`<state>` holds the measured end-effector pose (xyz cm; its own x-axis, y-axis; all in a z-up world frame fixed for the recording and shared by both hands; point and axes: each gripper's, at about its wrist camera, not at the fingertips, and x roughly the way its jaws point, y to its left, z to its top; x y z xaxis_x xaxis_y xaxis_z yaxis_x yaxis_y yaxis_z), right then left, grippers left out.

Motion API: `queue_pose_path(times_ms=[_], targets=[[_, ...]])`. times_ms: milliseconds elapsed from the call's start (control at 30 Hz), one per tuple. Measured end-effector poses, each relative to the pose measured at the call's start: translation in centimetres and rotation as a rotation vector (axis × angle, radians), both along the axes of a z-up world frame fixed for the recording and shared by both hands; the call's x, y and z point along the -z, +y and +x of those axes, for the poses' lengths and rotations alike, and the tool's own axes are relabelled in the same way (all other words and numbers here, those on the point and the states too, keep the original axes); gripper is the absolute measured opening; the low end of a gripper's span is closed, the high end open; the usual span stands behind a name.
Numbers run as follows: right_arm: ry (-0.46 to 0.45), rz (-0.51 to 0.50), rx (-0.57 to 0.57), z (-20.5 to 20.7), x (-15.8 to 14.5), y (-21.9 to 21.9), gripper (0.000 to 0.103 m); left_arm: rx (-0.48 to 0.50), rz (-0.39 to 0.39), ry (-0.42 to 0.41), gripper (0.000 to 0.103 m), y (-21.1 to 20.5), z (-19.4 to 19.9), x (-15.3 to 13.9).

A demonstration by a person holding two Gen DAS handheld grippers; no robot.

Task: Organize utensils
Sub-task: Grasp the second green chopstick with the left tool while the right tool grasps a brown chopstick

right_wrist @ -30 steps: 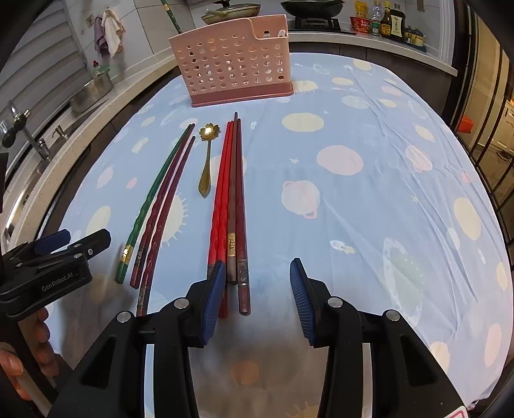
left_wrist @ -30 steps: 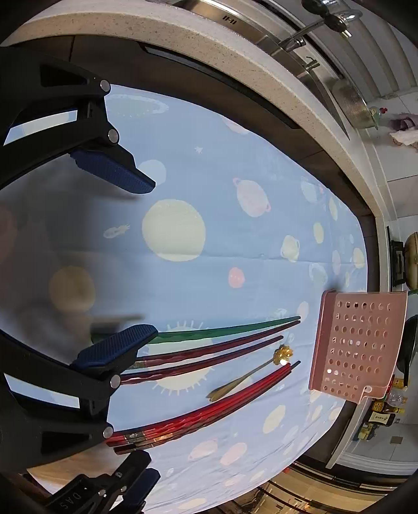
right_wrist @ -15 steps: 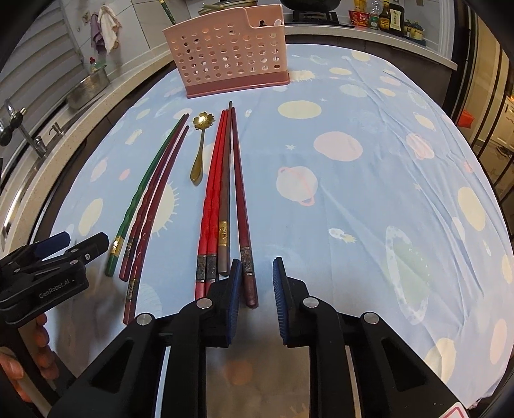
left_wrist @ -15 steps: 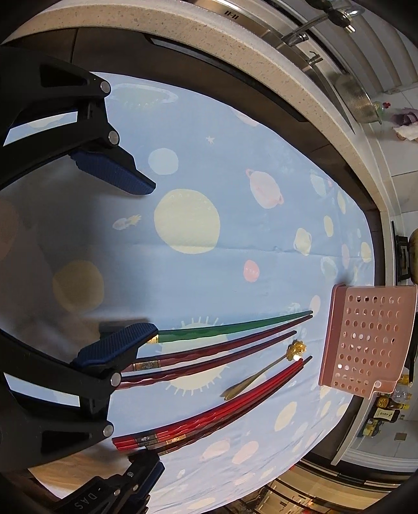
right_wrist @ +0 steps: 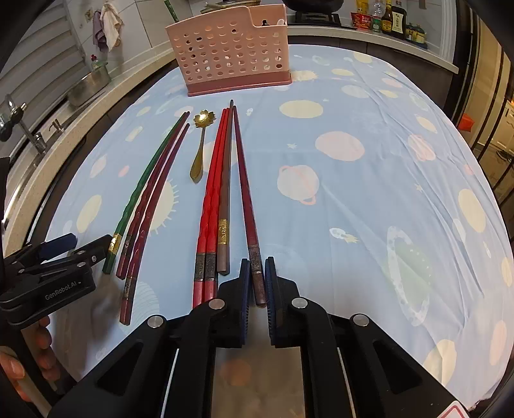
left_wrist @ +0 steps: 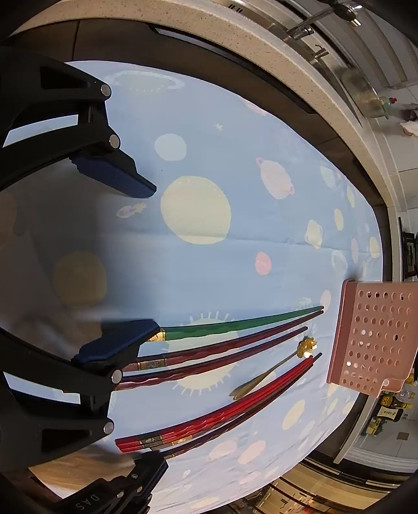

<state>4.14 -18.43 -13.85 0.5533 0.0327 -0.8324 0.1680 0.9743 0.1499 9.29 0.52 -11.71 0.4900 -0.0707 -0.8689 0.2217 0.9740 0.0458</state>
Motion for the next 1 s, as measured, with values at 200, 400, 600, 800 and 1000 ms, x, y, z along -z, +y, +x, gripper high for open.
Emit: queue_pose_path(times_ms=[200,400,600,800,1000], targets=[[-0.005,-0.014,-0.006,0.0,0.0,0.2,0.008,0.005,-0.017,0.008,0.075,0.0,-0.1,-0.1],[-0.006,-0.018,-0.007,0.0,0.0,0.1,0.008,0.005,-0.022,0.01,0.074,-0.1,0.0,0.0],[-0.006,-0.014,-0.005,0.0,0.0,0.1,0.008,0.007,-0.036,0.013,0.069,-0.1,-0.1,-0.4],[-0.006,-0.014,-0.005,0.0,0.0,0.1,0.008,0.014,-0.07,0.007,0.069,-0.2,-0.2,-1.1],[-0.007,-0.012,-0.005,0.0,0.0,0.1,0.008,0.014,-0.078,0.015,0.071,-0.3,-0.1,-0.5]])
